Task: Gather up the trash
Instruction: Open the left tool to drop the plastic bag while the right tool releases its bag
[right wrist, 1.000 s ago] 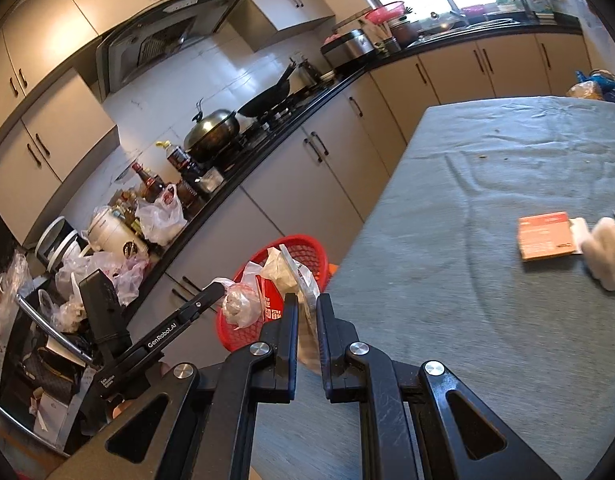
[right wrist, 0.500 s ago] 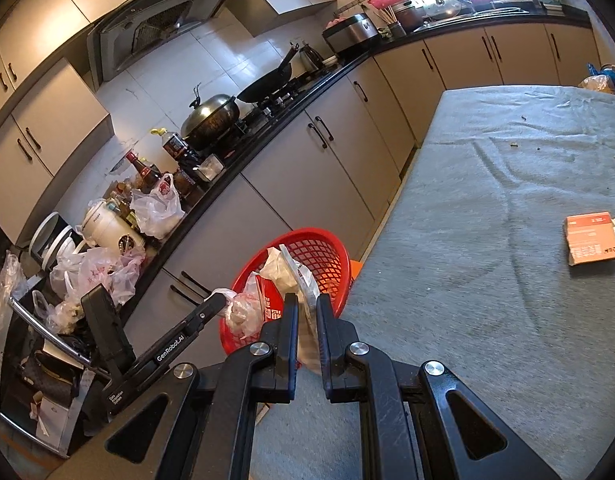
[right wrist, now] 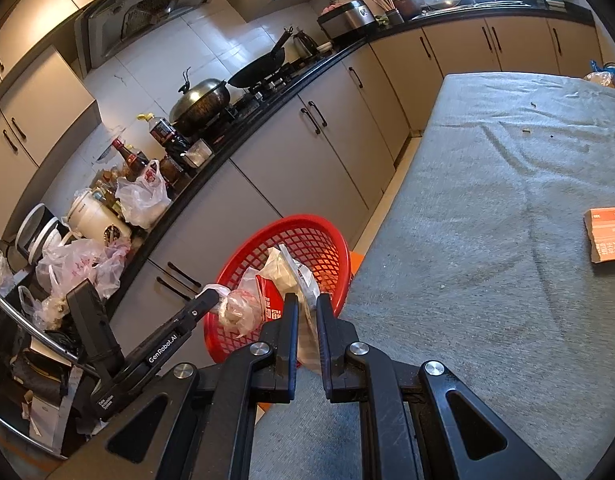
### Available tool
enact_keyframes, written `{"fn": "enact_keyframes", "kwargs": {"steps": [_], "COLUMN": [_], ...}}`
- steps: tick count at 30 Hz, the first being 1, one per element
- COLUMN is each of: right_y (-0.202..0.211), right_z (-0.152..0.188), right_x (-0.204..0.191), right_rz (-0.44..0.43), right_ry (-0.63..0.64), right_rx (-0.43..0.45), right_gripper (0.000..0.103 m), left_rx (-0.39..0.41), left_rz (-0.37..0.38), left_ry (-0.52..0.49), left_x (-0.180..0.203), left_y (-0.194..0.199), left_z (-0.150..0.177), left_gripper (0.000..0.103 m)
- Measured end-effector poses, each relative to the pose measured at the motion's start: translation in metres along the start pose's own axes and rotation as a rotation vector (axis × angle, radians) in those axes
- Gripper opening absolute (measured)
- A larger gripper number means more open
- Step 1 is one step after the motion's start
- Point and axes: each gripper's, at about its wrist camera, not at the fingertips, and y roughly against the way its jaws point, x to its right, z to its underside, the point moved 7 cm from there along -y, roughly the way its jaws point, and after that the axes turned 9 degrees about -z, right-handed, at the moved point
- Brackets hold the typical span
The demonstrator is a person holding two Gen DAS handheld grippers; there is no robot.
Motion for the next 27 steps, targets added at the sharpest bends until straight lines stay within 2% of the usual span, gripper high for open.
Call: {"fn": "enact_keyframes", "kwargs": {"steps": [27], "right_y": [-0.032], "right_z": [0.002], "right_x": [-0.005], "right_rz": [0.047], "right_ry": [0.035], "right_rx": [-0.039], "right_gripper": [0.010], "left_rx": [-0.012], "left_rz": [-0.044], "left_ry": [-0.031], "left_x": [0.000], "left_y": [-0.013], "left_z": [0.001], "left_gripper": [0.023]}}
